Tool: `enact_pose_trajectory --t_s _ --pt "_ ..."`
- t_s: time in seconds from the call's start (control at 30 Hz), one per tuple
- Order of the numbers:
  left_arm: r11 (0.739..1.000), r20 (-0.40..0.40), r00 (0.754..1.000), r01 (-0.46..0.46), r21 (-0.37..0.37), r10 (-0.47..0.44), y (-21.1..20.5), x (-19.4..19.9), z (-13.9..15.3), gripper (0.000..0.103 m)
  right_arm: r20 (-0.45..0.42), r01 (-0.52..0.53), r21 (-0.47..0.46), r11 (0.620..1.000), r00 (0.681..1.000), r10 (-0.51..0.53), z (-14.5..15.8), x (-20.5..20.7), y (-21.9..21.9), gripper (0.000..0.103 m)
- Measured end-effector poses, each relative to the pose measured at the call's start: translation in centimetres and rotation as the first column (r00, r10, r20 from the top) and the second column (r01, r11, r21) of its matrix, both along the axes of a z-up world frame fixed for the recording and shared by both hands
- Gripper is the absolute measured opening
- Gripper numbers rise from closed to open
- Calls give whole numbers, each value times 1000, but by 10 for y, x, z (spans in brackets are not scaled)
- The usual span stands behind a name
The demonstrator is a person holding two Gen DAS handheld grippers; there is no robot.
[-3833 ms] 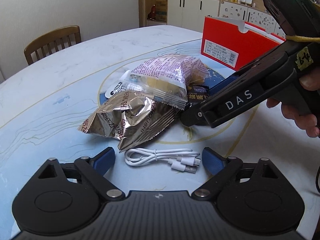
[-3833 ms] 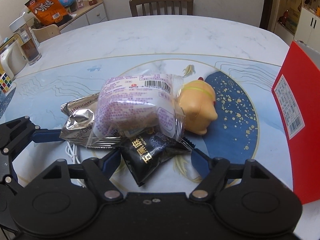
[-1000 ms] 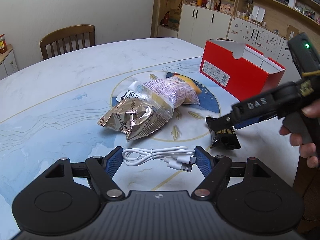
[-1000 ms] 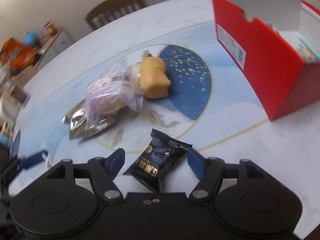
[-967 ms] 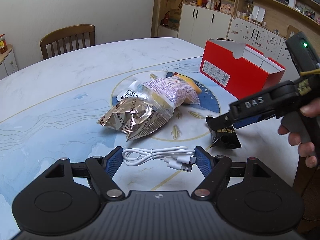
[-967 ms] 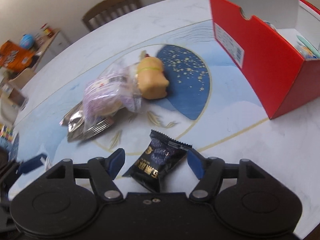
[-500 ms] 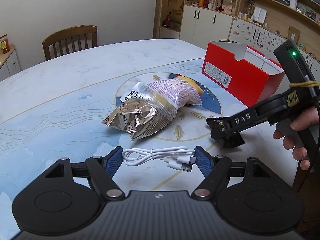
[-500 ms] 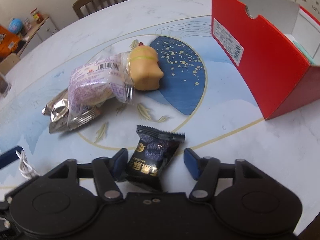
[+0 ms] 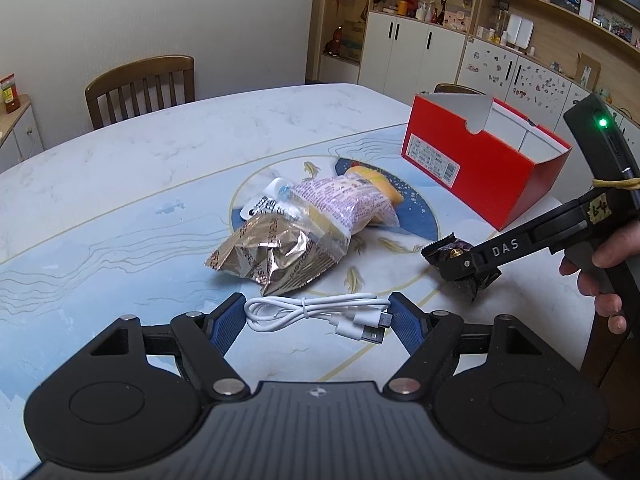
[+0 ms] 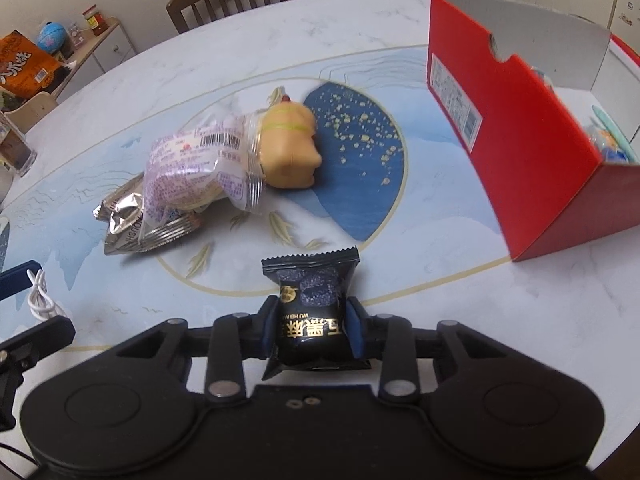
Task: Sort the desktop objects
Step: 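Grasp the white USB cable with left tool while right tool carries packet toward box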
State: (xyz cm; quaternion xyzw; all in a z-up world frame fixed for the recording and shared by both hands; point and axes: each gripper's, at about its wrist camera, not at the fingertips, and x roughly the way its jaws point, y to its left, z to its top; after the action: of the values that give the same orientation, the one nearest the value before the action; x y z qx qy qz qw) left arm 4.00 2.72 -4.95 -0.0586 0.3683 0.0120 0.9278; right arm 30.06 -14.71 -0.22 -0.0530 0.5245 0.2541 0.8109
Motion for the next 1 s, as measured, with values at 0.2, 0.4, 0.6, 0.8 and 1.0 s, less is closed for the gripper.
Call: enact_pose_trajectory --t_s 0.2,0.4,0.6,0.8,1.0 --pt "1000 16 1000 6 5 -6 -5 6 14 77 31 -23 33 999 999 22 21 4 -10 34" --pt "1000 33 999 25 -10 -25 -14 13 29 77 59 -48 89 995 997 43 45 8 -23 34" --pt "999 49 998 44 -13 -44 -26 25 42 77 90 -67 136 988 994 55 66 11 -39 34" --pt "997 66 996 66 -28 -64 -40 40 55 77 115 -88 165 982 991 70 84 17 -56 34" --pt "994 84 991 103 -27 -101 -59 58 66 77 142 -83 178 981 988 58 98 29 -76 34"
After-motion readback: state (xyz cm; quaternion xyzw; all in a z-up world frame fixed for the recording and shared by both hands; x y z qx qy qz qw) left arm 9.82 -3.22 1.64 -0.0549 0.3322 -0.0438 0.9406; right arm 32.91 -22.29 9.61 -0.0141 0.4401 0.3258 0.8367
